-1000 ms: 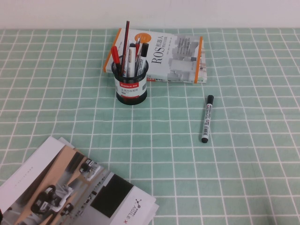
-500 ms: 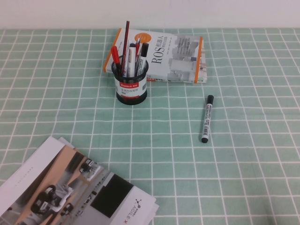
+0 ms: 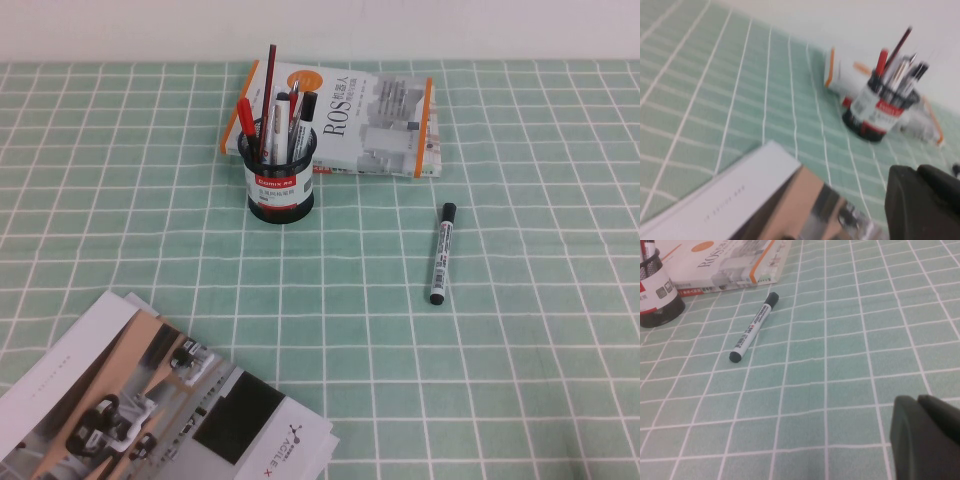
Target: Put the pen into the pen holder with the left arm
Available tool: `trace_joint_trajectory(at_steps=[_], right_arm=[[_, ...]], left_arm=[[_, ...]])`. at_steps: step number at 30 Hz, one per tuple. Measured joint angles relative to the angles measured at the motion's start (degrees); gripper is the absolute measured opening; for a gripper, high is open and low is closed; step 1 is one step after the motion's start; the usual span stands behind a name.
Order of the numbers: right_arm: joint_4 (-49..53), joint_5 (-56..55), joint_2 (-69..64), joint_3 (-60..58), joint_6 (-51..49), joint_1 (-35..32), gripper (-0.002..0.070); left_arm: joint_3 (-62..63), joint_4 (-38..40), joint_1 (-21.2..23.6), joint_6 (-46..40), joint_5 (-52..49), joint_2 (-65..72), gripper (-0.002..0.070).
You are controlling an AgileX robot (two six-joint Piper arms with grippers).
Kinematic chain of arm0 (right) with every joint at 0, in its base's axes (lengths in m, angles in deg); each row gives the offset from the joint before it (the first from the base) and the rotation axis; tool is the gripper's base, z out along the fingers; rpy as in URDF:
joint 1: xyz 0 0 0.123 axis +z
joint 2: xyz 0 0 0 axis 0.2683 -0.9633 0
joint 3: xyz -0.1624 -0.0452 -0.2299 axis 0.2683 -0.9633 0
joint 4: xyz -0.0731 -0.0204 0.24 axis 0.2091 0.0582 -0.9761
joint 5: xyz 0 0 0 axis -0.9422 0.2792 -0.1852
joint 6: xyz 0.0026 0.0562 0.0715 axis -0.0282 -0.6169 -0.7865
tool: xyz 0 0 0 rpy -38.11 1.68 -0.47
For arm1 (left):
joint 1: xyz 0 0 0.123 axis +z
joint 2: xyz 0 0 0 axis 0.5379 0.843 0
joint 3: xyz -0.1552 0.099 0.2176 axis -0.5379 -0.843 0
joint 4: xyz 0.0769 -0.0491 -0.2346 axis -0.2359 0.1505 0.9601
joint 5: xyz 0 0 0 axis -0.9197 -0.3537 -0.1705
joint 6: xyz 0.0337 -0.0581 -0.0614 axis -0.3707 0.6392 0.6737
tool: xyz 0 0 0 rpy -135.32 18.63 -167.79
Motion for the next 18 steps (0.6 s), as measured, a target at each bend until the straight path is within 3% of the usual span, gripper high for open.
trace_joint_trajectory(at_steps=[8, 13, 18], right_arm=[[0.00, 0.00, 0.00, 0.00, 0.00, 0.00, -0.0020], [0.00, 0.00, 0.00, 0.00, 0.00, 0.00, -0.0020], [0.00, 0.00, 0.00, 0.00, 0.00, 0.00, -0.0020]], left_arm=[[17.75, 0.04, 0.00, -1.82, -15.50, 18.37, -0.0004], [28.72, 3.15, 0.00, -11.03, -25.25, 31.98, -0.0004], [35.71, 10.18, 0.00, -23.56, -27.40, 45.82, -0.0004]])
